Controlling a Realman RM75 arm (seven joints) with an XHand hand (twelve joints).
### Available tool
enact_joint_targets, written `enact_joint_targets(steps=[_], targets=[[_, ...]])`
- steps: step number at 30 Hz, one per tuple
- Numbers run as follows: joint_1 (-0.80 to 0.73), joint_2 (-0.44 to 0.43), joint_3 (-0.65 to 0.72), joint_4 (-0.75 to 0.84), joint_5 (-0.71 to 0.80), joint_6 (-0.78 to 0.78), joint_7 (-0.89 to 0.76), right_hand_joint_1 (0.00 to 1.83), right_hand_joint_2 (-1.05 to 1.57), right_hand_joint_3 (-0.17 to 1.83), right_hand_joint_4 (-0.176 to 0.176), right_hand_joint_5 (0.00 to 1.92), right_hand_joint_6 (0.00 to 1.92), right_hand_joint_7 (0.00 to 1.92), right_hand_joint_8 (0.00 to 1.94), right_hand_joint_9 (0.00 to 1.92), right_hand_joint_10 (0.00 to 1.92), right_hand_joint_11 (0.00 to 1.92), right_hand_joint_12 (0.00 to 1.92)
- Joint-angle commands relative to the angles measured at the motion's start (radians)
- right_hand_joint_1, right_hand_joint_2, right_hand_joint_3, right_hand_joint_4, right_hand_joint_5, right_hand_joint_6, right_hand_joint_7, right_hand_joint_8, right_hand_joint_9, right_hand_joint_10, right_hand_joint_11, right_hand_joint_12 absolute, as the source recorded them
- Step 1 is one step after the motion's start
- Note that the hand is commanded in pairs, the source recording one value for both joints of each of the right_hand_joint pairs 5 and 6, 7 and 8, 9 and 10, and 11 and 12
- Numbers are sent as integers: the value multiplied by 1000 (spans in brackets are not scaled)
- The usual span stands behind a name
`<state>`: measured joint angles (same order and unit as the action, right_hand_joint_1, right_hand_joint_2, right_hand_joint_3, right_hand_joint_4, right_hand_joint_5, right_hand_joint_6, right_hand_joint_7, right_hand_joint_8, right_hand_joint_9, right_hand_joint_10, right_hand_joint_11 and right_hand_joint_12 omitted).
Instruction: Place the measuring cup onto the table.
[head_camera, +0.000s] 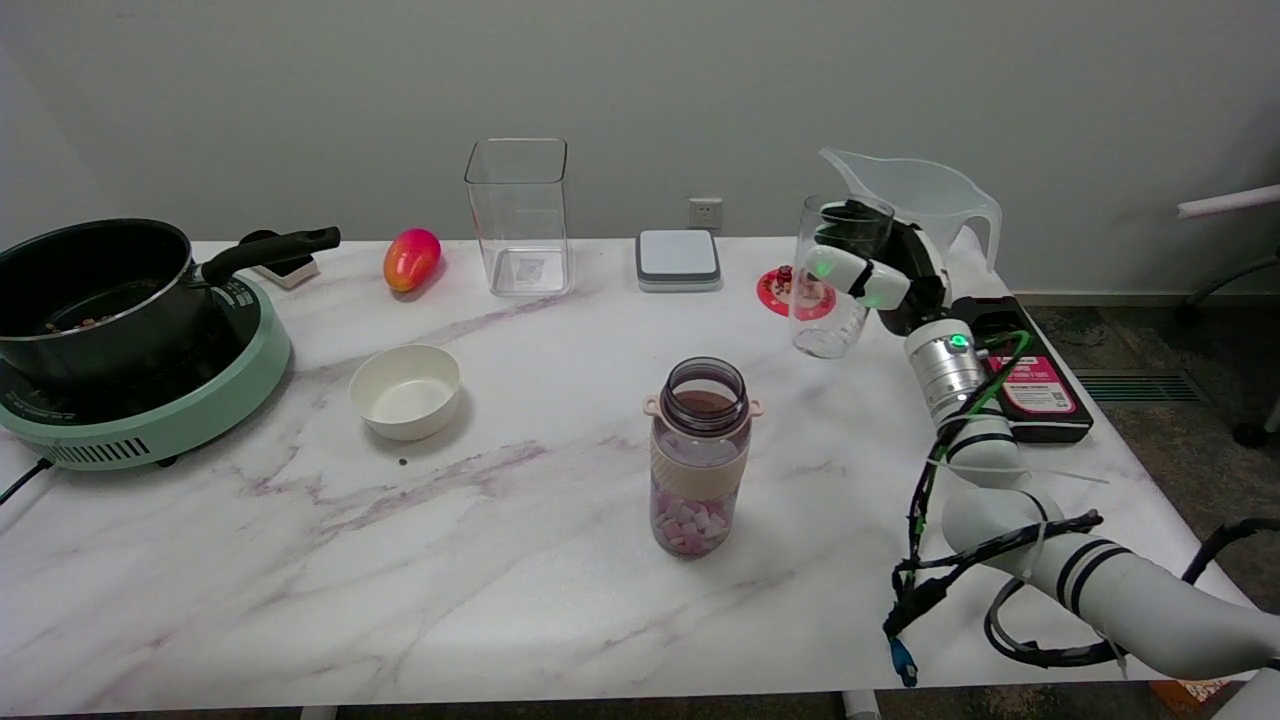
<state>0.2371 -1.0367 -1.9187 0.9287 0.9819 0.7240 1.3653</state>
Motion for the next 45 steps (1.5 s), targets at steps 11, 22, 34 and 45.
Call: enact_joint_targets(steps=[11, 22, 34, 45], targets=[[130, -99, -109, -55, -138, -129, 286, 1194, 1445, 244, 0, 1689, 1689, 1480, 1480, 1368, 1368, 1253, 1253], [125, -94, -90, -46, -145, -39, 211, 1216, 1427, 266, 0, 1659, 1659, 1472, 1472, 1374, 1374, 1252, 1252], [137, -120, 24, -75, -647, -2, 393, 1158, 1550, 224, 0, 1735, 1735, 1526, 1526, 1422, 1422, 1288, 1288], [111, -229, 162, -201, -917, 72, 660, 1157, 1563, 219, 0, 1707, 1707, 1521, 1521, 1430, 1430, 1295, 1295]])
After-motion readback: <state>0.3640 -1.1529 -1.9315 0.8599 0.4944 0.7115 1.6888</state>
